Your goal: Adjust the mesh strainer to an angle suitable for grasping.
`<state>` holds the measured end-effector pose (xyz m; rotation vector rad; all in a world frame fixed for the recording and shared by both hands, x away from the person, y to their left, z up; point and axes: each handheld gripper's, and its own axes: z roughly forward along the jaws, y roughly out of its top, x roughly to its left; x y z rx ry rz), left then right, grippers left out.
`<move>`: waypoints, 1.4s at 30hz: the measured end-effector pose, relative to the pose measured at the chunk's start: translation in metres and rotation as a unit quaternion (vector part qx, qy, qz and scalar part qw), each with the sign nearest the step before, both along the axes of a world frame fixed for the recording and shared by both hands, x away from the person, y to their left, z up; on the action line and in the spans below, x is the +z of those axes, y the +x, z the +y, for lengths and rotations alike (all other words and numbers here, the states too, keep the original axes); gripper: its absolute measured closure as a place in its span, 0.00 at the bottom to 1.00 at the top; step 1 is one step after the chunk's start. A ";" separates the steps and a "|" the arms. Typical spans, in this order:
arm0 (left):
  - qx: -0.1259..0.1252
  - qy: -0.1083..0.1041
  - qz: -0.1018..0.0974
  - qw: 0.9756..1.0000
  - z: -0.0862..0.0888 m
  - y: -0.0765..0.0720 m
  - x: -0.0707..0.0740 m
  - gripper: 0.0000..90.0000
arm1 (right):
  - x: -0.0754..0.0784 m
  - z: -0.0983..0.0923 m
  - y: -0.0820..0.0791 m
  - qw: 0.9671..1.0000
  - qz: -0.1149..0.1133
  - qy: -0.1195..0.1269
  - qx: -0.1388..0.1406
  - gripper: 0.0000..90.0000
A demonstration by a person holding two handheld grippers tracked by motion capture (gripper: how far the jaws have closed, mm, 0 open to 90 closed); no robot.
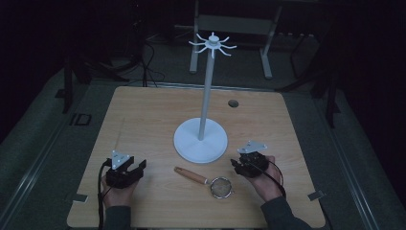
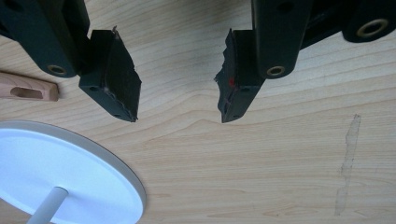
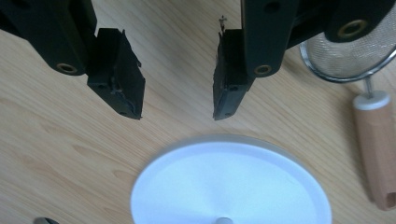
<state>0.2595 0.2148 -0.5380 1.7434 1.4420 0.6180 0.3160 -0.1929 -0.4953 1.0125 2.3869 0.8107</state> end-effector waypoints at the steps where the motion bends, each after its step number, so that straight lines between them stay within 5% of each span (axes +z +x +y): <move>1: 0.000 0.000 0.001 1.000 0.000 0.000 0.000 0.54 | 0.001 0.002 0.001 1.000 0.002 -0.002 0.004 0.59; 27: 0.009 -0.010 -0.003 1.000 0.005 -0.002 0.001 0.54 | 0.020 0.056 0.010 0.991 0.046 -0.075 0.098 0.56; 42: 0.013 -0.013 -0.004 1.000 0.005 -0.002 0.001 0.54 | 0.016 0.083 0.008 0.982 0.069 -0.104 0.145 0.61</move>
